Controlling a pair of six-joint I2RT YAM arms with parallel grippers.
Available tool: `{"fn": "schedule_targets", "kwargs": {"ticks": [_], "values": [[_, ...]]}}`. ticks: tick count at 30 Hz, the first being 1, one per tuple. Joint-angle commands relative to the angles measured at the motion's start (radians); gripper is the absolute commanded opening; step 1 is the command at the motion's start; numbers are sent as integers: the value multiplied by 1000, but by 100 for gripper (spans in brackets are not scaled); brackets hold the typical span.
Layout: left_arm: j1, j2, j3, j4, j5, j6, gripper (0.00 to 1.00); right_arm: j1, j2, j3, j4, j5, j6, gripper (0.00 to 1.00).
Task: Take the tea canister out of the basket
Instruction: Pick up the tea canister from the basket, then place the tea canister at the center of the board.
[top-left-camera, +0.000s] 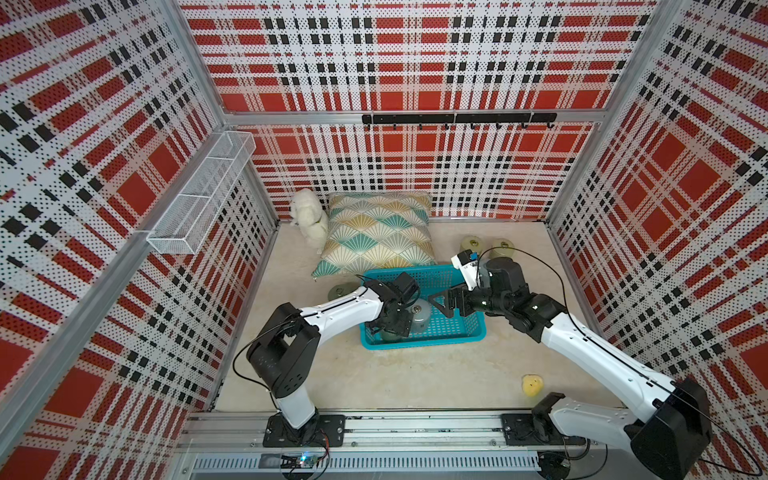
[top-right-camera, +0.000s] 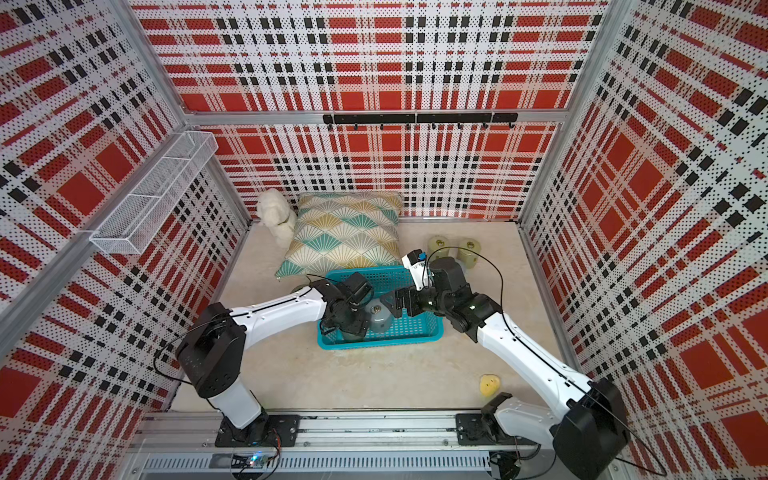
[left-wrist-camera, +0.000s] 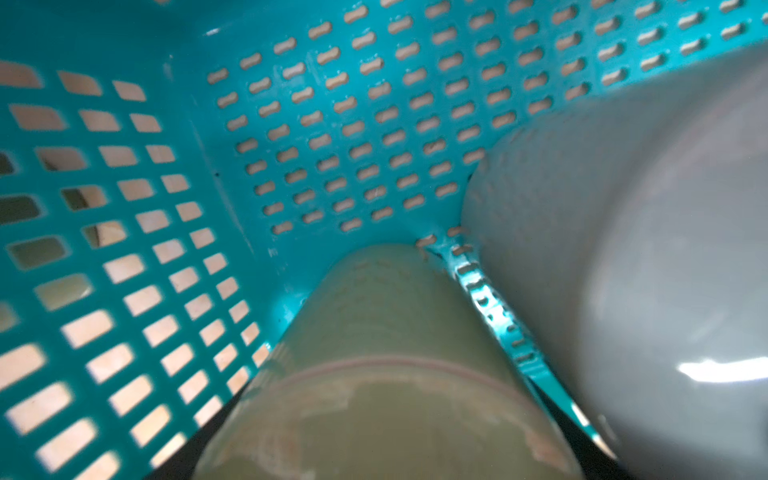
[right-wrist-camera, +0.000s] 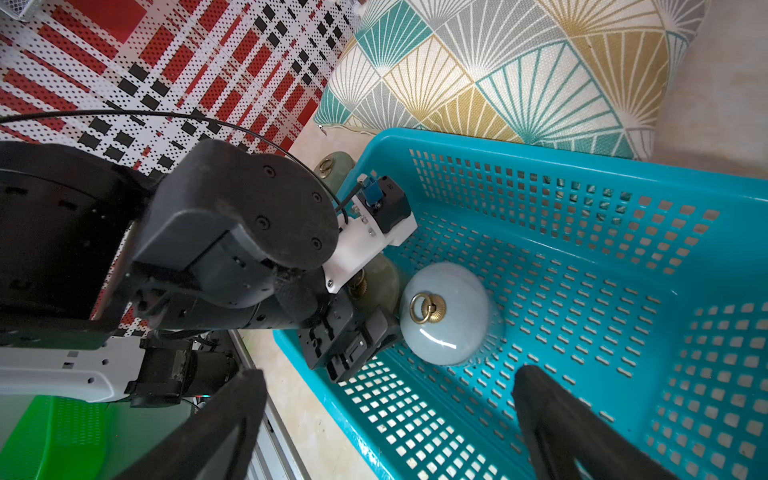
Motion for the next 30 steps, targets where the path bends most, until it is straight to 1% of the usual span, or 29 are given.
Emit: {"fn": "schedule_targets", "kwargs": {"ticks": [1, 9, 15, 24, 30], "values": [[5, -20, 73, -48, -32, -6, 73, 5, -12, -6, 12, 6, -4, 100], [7, -47, 241, -158, -85, -5, 71, 5, -17, -11, 25, -9, 0, 100], [33, -74, 353, -219, -126, -9, 71, 5, -14, -12, 28, -14, 3, 100], [85, -150, 350, -228, -151, -29, 71, 5, -5, -15, 34, -21, 4, 100], [152, -276, 264, -236, -168, -56, 71, 5, -1, -21, 49, -44, 8, 100]]}}
